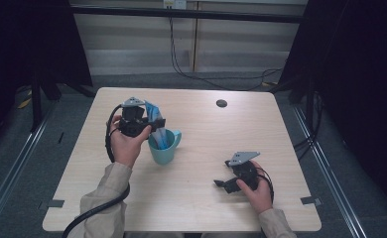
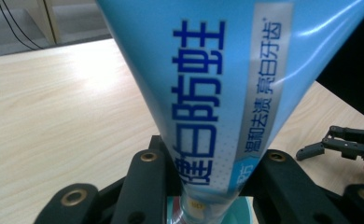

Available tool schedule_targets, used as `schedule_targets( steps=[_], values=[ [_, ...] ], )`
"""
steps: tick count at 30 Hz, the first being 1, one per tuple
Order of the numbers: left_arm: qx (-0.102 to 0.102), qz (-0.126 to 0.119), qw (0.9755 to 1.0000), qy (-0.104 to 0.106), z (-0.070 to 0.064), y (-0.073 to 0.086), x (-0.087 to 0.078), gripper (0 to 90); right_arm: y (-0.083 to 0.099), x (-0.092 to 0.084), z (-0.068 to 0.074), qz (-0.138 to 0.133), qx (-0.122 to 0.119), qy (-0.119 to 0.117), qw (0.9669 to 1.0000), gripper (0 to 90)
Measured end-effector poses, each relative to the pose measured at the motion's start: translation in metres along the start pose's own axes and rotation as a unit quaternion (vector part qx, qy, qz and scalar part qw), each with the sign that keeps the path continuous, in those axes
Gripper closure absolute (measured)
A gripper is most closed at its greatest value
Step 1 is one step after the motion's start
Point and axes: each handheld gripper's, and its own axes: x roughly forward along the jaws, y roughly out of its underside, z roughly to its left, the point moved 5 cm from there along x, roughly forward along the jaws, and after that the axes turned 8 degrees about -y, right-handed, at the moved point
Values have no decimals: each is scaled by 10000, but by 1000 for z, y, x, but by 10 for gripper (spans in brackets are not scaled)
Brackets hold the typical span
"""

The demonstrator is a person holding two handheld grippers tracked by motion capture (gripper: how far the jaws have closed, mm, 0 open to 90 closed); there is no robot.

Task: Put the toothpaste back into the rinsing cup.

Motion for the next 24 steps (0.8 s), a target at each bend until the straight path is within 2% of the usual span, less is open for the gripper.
schedule_targets(
  steps=[8, 16, 22, 24],
  values=[
    [-16, 40, 10000, 22, -2, 5, 5, 721, 0, 0, 0, 0, 0, 0, 10000, 127],
    [75, 149, 9999, 0, -6, 12, 10, 720, 0, 0, 0, 0, -2, 3, 10000, 128],
    [-30, 202, 9998, -37, -3, 18, 13, 720, 0, 0, 0, -1, 0, 1, 10000, 127],
    [-5, 236, 9997, -42, -2, 20, 14, 719, 0, 0, 0, -1, -1, 2, 10000, 128]
  ],
)
